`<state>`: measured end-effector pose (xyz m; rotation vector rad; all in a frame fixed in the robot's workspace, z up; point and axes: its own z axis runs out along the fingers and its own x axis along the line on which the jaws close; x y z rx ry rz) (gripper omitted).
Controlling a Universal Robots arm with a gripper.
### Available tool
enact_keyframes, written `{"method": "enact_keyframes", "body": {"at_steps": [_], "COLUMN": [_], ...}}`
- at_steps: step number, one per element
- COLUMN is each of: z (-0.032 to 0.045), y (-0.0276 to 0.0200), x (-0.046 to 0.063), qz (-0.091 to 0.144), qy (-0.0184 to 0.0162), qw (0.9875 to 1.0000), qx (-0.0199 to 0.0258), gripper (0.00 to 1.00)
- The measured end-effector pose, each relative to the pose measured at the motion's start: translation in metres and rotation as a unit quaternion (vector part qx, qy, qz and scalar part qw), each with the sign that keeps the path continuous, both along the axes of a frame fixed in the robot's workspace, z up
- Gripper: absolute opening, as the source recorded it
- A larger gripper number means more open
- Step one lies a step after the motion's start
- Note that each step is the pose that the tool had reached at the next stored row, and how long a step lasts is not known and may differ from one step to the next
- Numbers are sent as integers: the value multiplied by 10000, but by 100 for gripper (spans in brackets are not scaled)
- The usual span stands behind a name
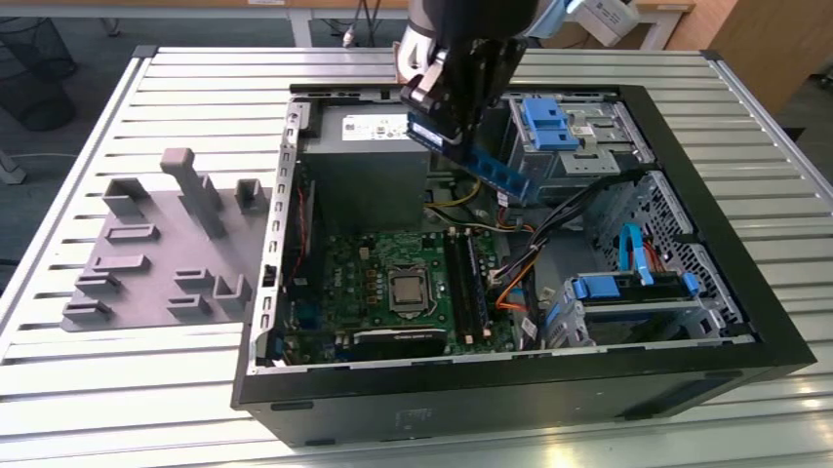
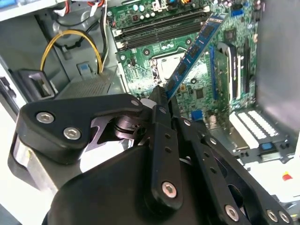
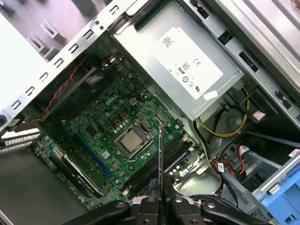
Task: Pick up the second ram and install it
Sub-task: 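Insert the second ram into the second slot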
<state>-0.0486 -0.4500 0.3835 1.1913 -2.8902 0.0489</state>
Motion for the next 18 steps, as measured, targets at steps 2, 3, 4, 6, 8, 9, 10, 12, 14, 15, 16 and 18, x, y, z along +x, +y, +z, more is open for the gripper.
{"method": "enact_keyframes", "body": {"at_steps": [2, 3, 4, 6, 8, 9, 10, 12, 14, 15, 16, 18], "z": [-4, -6, -8, -13, -19, -22, -25, -32, -41, -47, -53, -66], "y": [1, 1, 1, 2, 2, 2, 2, 2, 2, 2, 2, 2], "x": [0, 0, 0, 0, 0, 0, 0, 0, 0, 0, 0, 0], "qz": [-165, -253, -337, -507, -677, -766, -849, -1013, -1179, -1261, -1344, -1515], "qy": [0, 0, 0, 0, 0, 0, 0, 0, 0, 0, 0, 0], "qw": [9999, 9997, 9994, 9987, 9977, 9971, 9964, 9949, 9930, 9920, 9909, 9885], "qx": [0, 0, 0, 0, 0, 0, 0, 0, 0, 0, 0, 0], "gripper": [14, 14, 14, 14, 14, 14, 14, 14, 14, 14, 14, 14]}}
